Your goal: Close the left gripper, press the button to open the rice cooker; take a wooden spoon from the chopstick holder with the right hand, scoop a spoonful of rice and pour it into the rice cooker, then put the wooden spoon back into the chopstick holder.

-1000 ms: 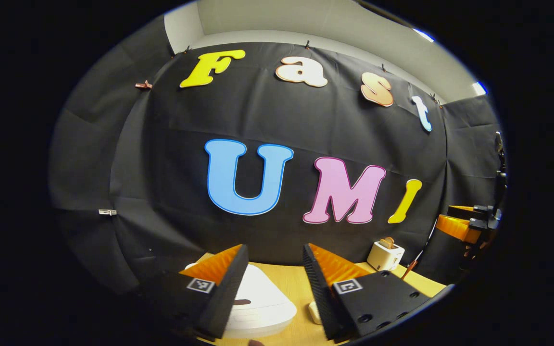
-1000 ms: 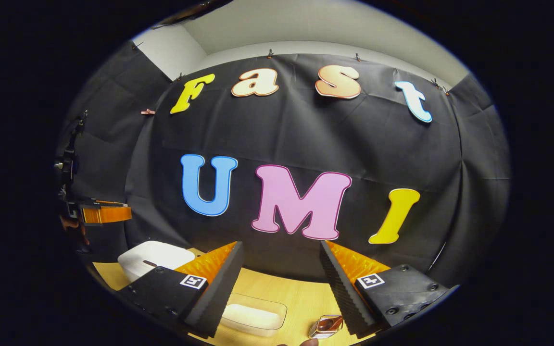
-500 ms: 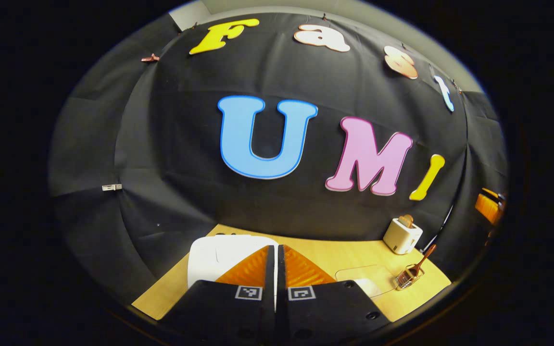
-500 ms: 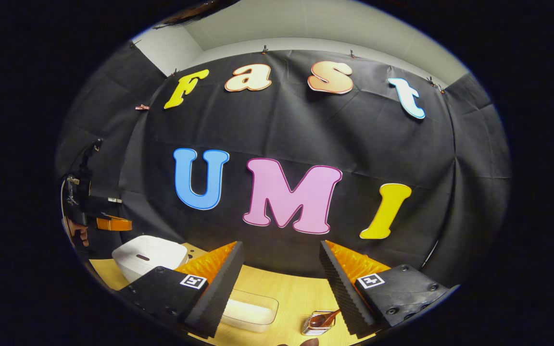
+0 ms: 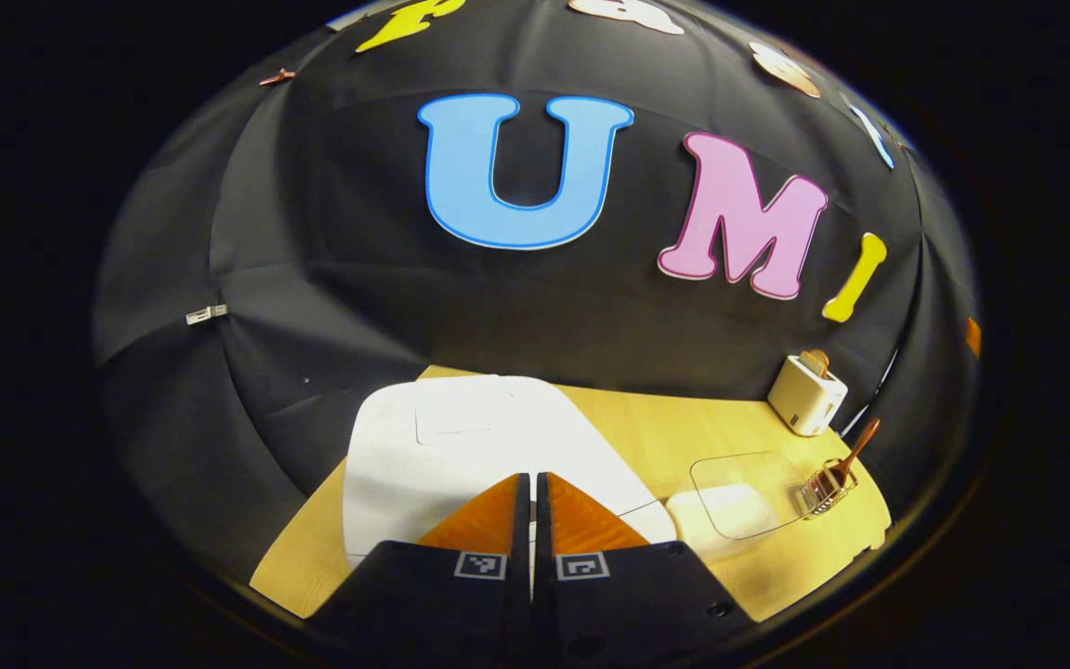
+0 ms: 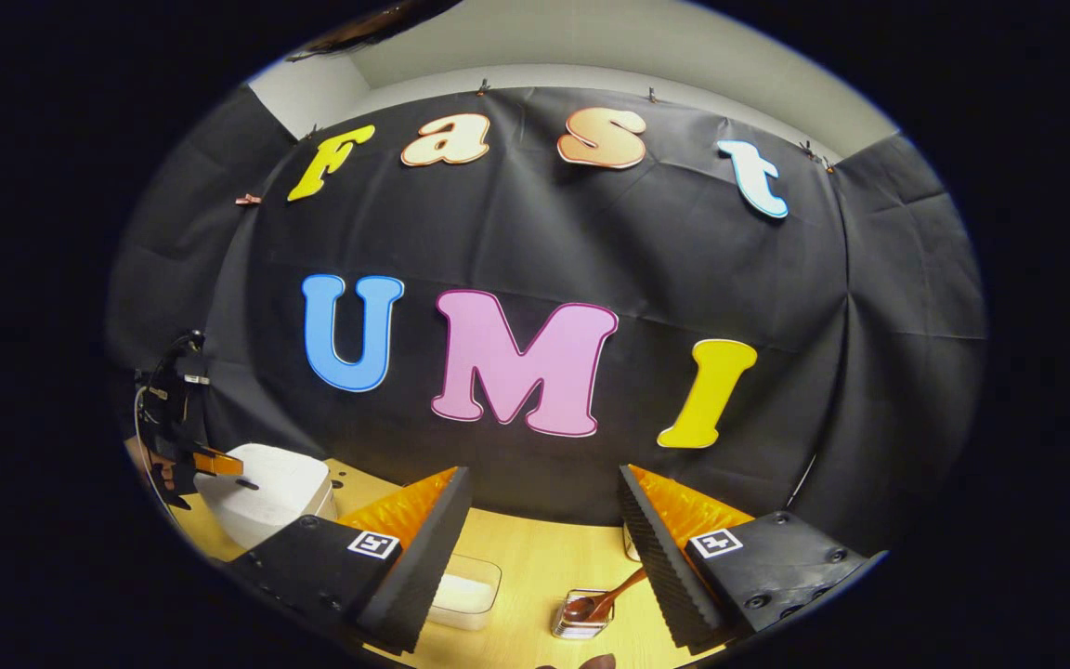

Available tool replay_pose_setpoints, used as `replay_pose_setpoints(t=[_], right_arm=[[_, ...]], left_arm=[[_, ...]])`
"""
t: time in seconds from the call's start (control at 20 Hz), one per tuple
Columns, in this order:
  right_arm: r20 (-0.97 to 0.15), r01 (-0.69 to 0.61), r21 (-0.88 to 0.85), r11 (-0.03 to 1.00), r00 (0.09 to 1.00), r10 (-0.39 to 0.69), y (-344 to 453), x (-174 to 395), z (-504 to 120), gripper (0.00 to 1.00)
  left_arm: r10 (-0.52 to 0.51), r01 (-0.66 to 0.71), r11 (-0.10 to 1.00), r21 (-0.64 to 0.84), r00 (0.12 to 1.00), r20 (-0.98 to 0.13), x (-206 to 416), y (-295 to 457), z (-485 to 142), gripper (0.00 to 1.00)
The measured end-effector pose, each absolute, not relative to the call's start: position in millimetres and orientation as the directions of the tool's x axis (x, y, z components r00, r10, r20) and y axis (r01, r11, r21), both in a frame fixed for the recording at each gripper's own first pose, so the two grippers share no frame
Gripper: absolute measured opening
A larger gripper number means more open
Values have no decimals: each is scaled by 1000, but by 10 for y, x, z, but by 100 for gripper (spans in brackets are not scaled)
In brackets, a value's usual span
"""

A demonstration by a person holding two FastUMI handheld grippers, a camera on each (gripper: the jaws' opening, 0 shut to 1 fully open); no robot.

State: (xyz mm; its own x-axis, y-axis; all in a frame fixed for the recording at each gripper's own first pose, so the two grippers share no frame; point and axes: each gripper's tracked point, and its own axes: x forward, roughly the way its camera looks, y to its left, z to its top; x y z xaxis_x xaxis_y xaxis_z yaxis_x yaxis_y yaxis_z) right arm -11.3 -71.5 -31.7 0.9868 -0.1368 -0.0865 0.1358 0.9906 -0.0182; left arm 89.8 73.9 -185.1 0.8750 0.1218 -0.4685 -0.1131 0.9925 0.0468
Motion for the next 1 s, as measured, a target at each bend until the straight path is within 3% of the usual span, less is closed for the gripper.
replay_pose_setpoints(t=[0.25,0.3,0.45,0.5,0.55,0.75,1.0], right_arm=[[-100,145,-28,989,984,-148,-775,-123,-349,97],[-103,146,-29,989,984,-148,-793,-129,-366,97],[-109,151,-32,988,982,-154,-817,-119,-379,97],[-110,152,-34,988,982,-155,-831,-112,-375,97],[-109,153,-36,988,982,-156,-837,-106,-371,97],[-113,157,-32,987,981,-160,-851,-108,-382,97],[-103,151,-30,988,983,-154,-834,-137,-367,97]], left_arm=[[134,-114,991,72,865,-484,979,780,-1977,5],[133,-110,991,76,865,-483,999,797,-1993,2],[141,-119,990,75,829,-542,976,842,-2172,5],[140,-119,990,73,827,-545,942,849,-2202,2],[139,-114,990,80,829,-542,975,842,-2200,6],[137,-121,990,65,812,-568,963,857,-2281,6],[154,-112,988,109,812,-563,1026,827,-2063,2]])
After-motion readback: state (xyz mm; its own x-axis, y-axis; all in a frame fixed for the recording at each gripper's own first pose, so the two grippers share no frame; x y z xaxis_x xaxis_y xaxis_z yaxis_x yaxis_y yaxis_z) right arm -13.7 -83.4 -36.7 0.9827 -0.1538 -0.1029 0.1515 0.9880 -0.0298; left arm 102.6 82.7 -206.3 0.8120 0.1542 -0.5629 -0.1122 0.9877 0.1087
